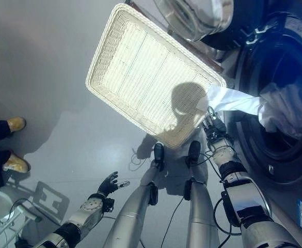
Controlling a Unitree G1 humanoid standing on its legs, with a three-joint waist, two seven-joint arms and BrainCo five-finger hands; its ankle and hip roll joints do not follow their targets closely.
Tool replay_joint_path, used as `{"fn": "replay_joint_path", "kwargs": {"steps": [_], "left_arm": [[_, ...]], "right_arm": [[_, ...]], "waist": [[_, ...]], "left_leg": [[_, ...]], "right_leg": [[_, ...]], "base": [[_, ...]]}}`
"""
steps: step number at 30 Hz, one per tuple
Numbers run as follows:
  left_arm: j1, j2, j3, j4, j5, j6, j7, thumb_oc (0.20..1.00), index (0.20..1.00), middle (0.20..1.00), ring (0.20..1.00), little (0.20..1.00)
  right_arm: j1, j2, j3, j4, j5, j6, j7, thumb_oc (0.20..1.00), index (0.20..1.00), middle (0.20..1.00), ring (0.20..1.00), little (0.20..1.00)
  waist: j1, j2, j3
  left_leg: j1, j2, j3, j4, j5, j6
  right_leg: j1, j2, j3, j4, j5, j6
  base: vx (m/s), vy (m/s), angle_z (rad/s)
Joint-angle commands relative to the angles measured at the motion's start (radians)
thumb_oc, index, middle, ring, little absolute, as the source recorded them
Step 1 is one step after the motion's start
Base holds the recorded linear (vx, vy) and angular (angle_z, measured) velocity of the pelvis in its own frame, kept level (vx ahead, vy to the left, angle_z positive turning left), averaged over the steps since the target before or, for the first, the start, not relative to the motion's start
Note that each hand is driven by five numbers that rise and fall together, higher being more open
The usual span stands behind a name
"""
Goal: Put the clothes into the washing machine.
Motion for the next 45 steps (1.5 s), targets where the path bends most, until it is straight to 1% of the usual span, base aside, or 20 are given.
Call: {"fn": "replay_joint_path", "kwargs": {"steps": [1,5,8,10,13,14,18,21,24,25,26,28,29,33,35,37,39,42,44,45], "left_arm": [[0.002,-0.021,-0.030,-0.030,-0.030,-0.010,0.037,1.000,1.000,1.000,1.000,1.000],[0.003,-0.011,-0.038,-0.046,-0.033,-0.012,0.047,1.000,1.000,1.000,1.000,1.000],[0.005,0.004,-0.047,-0.067,-0.039,-0.010,0.058,1.000,1.000,1.000,1.000,1.000],[0.011,0.010,-0.052,-0.079,-0.045,-0.011,0.068,1.000,1.000,1.000,1.000,1.000],[0.015,0.017,-0.054,-0.091,-0.050,-0.008,0.077,1.000,1.000,1.000,1.000,1.000],[0.019,0.018,-0.052,-0.092,-0.049,-0.013,0.079,1.000,1.000,1.000,1.000,1.000],[0.025,0.031,-0.051,-0.107,-0.059,-0.011,0.076,1.000,1.000,1.000,1.000,1.000],[0.033,0.038,-0.055,-0.105,-0.067,-0.022,0.073,1.000,1.000,1.000,1.000,1.000],[0.031,0.043,-0.059,-0.104,-0.074,-0.023,0.072,1.000,1.000,1.000,1.000,1.000],[0.030,0.055,-0.065,-0.111,-0.085,-0.024,0.069,1.000,1.000,1.000,1.000,1.000],[0.030,0.058,-0.066,-0.113,-0.086,-0.023,0.068,1.000,1.000,1.000,1.000,1.000],[0.029,0.058,-0.066,-0.113,-0.086,-0.023,0.068,1.000,1.000,1.000,1.000,1.000],[0.029,0.067,-0.068,-0.118,-0.091,-0.019,0.066,1.000,1.000,1.000,1.000,1.000],[0.034,0.082,-0.064,-0.135,-0.090,-0.004,0.067,1.000,1.000,1.000,1.000,1.000],[0.042,0.087,-0.060,-0.140,-0.082,-0.003,0.063,1.000,1.000,1.000,1.000,1.000],[0.046,0.090,-0.058,-0.145,-0.080,0.001,0.064,1.000,1.000,1.000,1.000,1.000],[0.060,0.104,-0.040,-0.154,-0.072,0.004,0.055,1.000,1.000,1.000,1.000,1.000],[0.068,0.111,-0.029,-0.154,-0.068,0.000,0.047,1.000,1.000,1.000,1.000,1.000],[0.089,0.125,-0.011,-0.150,-0.061,-0.013,0.032,1.000,1.000,1.000,1.000,1.000],[0.092,0.127,-0.011,-0.150,-0.061,-0.014,0.031,1.000,1.000,1.000,1.000,1.000]], "right_arm": [[0.023,-0.066,0.013,-0.040,0.041,-0.043,0.014,1.000,1.000,1.000,1.000,1.000],[-0.005,-0.088,0.019,-0.050,0.040,-0.065,0.028,1.000,1.000,1.000,1.000,1.000],[-0.022,-0.107,0.017,-0.072,0.092,-0.119,0.062,1.000,1.000,1.000,1.000,1.000],[-0.032,-0.113,0.012,-0.096,0.169,-0.171,0.112,1.000,1.000,1.000,1.000,1.000],[-0.027,-0.113,0.001,-0.126,0.228,-0.195,0.138,1.000,1.000,1.000,1.000,1.000],[-0.020,-0.114,-0.012,-0.147,0.275,-0.223,0.158,1.000,1.000,1.000,1.000,1.000],[-0.010,-0.127,-0.032,-0.169,0.283,-0.291,0.109,1.000,1.000,1.000,1.000,1.000],[-0.017,-0.146,-0.062,-0.161,0.298,-0.426,0.003,1.000,1.000,1.000,1.000,1.000],[-0.022,-0.155,-0.081,-0.156,0.314,-0.466,-0.030,1.000,1.000,1.000,1.000,1.000],[-0.036,-0.175,-0.086,-0.141,0.282,-0.472,-0.048,0.790,0.790,0.790,0.790,0.790],[-0.042,-0.180,-0.081,-0.139,0.263,-0.484,-0.060,0.539,0.539,0.539,0.539,0.539],[-0.043,-0.180,-0.081,-0.141,0.260,-0.485,-0.064,0.539,0.539,0.539,0.539,0.539],[-0.055,-0.186,-0.071,-0.152,0.250,-0.505,-0.076,0.200,0.200,0.200,0.200,0.200],[-0.048,-0.194,-0.060,-0.190,0.210,-0.542,-0.101,0.200,0.200,0.200,0.200,0.200],[-0.035,-0.202,-0.063,-0.208,0.148,-0.577,-0.130,0.200,0.200,0.200,0.200,0.200],[-0.030,-0.205,-0.064,-0.222,0.113,-0.589,-0.158,0.200,0.200,0.200,0.200,0.200],[-0.017,-0.235,-0.057,-0.277,-0.053,-0.587,-0.266,0.200,0.200,0.200,0.200,0.200],[-0.007,-0.251,-0.062,-0.293,-0.030,-0.588,-0.271,0.200,0.200,0.200,0.200,0.200],[0.031,-0.282,-0.104,-0.322,0.129,-0.598,-0.232,0.200,0.200,0.200,0.200,0.200],[0.035,-0.286,-0.109,-0.322,0.161,-0.610,-0.227,0.200,0.200,0.200,0.200,0.200]], "waist": [[-0.001,0.114,-0.015],[0.004,0.112,-0.015],[0.006,0.110,-0.015],[0.007,0.109,-0.015],[0.004,0.106,-0.015],[0.001,0.102,-0.015],[-0.004,0.101,-0.015],[-0.007,0.102,-0.015],[-0.008,0.102,-0.015],[-0.006,0.105,-0.015],[-0.005,0.105,-0.015],[-0.005,0.106,-0.015],[-0.004,0.104,-0.015],[-0.005,0.092,-0.015],[-0.007,0.087,-0.015],[-0.009,0.085,-0.015],[-0.015,0.071,-0.015],[-0.019,0.064,-0.015],[-0.029,0.051,-0.015],[-0.029,0.049,-0.015]], "left_leg": [[-0.054,-0.031,0.035,0.050,-0.002,-0.030],[-0.076,-0.026,0.032,0.049,0.002,-0.030],[-0.091,-0.021,0.027,0.047,0.004,-0.031],[-0.094,-0.018,0.026,0.043,0.005,-0.032],[-0.096,-0.017,0.024,0.041,0.004,-0.032],[-0.095,-0.017,0.024,0.037,0.004,-0.032],[-0.091,-0.017,0.027,0.033,0.005,-0.034],[-0.085,-0.016,0.026,0.026,0.006,-0.034],[-0.084,-0.018,0.024,0.023,0.005,-0.033],[-0.081,-0.019,0.022,0.015,0.007,-0.031],[-0.080,-0.020,0.022,0.013,0.007,-0.030],[-0.080,-0.020,0.022,0.012,0.008,-0.030],[-0.080,-0.020,0.020,0.012,0.007,-0.029],[-0.077,-0.020,0.016,0.005,0.007,-0.026],[-0.075,-0.019,0.016,0.003,0.006,-0.024],[-0.076,-0.019,0.015,0.005,0.005,-0.023],[-0.075,-0.016,0.018,0.006,0.003,-0.022],[-0.073,-0.013,0.021,0.006,0.001,-0.022],[-0.065,-0.008,0.026,0.007,-0.004,-0.022],[-0.062,-0.008,0.027,0.006,-0.005,-0.022]], "right_leg": [[-0.011,0.036,-0.027,0.050,-0.040,0.087],[-0.035,0.037,-0.027,0.054,-0.036,0.090],[-0.052,0.038,-0.028,0.060,-0.035,0.094],[-0.058,0.039,-0.026,0.062,-0.034,0.096],[-0.061,0.041,-0.024,0.064,-0.034,0.098],[-0.061,0.043,-0.021,0.061,-0.032,0.100],[-0.059,0.043,-0.019,0.056,-0.028,0.103],[-0.052,0.046,-0.015,0.046,-0.022,0.105],[-0.051,0.045,-0.014,0.041,-0.019,0.106],[-0.047,0.044,-0.015,0.030,-0.012,0.107],[-0.046,0.043,-0.015,0.027,-0.011,0.107],[-0.046,0.044,-0.015,0.027,-0.011,0.107],[-0.046,0.043,-0.015,0.025,-0.010,0.107],[-0.040,0.044,-0.017,0.014,-0.003,0.109],[-0.037,0.045,-0.018,0.011,0.000,0.110],[-0.037,0.047,-0.017,0.011,0.000,0.110],[-0.035,0.051,-0.015,0.007,0.005,0.111],[-0.033,0.054,-0.014,0.007,0.006,0.111],[-0.025,0.061,-0.011,0.007,0.005,0.111],[-0.022,0.061,-0.011,0.007,0.005,0.111]], "base": [[0.02,-0.031,0.06],[0.01,-0.016,0.00],[0.01,-0.012,0.00],[0.00,0.000,0.00],[0.00,0.000,0.00],[0.00,0.000,0.00],[0.00,0.000,0.00],[0.00,0.000,0.00],[0.00,0.000,0.00],[0.00,0.000,0.00],[0.00,0.000,0.00],[0.00,0.000,0.00],[0.00,0.000,0.00],[-0.01,-0.019,-0.01],[0.00,-0.017,-0.02],[0.00,-0.009,-0.02],[-0.02,-0.045,-0.02],[-0.01,-0.016,-0.02],[0.00,-0.026,-0.07],[0.00,-0.030,-0.04]]}}
